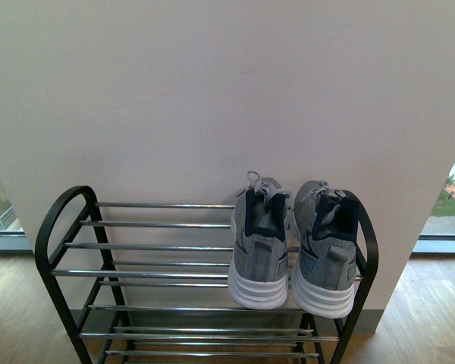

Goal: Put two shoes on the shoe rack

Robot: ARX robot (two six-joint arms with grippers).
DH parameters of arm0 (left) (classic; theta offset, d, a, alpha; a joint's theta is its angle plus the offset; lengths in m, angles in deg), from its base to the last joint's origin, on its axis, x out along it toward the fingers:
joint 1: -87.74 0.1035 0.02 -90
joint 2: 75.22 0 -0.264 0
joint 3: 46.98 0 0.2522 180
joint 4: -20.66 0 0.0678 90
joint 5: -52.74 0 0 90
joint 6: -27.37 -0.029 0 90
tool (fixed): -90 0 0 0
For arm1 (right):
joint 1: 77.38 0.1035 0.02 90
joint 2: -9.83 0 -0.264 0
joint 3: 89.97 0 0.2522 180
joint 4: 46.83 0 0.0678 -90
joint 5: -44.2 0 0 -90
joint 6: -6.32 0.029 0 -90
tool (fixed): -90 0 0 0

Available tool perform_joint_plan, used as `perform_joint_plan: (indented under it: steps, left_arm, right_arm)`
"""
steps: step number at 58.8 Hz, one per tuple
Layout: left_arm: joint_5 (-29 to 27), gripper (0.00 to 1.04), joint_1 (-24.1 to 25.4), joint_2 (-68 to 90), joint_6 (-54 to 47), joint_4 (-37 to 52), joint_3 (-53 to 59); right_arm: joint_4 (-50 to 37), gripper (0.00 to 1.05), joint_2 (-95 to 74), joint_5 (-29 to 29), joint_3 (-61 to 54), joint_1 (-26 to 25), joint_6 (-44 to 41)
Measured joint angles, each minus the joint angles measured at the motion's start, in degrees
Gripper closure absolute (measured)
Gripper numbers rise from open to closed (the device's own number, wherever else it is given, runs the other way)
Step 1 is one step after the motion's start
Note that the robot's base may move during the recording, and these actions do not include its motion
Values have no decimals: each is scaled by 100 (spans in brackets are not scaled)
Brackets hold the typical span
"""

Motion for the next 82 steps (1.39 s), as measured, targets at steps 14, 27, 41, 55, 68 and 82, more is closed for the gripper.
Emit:
perform_joint_plan:
  steps: [14, 27, 41, 55, 68, 82]
  left_arm:
    - [0, 103, 4, -26, 2, -42, 0]
    - [0, 103, 4, -26, 2, -42, 0]
    - [0, 63, 4, -26, 2, -42, 0]
    - [0, 18, 4, -26, 2, -42, 0]
    - [7, 9, 11, -31, -13, -42, 0]
    - [2, 9, 11, -31, -13, -42, 0]
  right_arm:
    - [0, 9, 2, 2, 0, 0, 0]
    - [0, 9, 2, 2, 0, 0, 0]
    - [0, 9, 2, 2, 0, 0, 0]
    - [0, 9, 2, 2, 0, 0, 0]
    - [0, 9, 2, 20, 0, 2, 0]
    - [0, 9, 2, 2, 0, 2, 0]
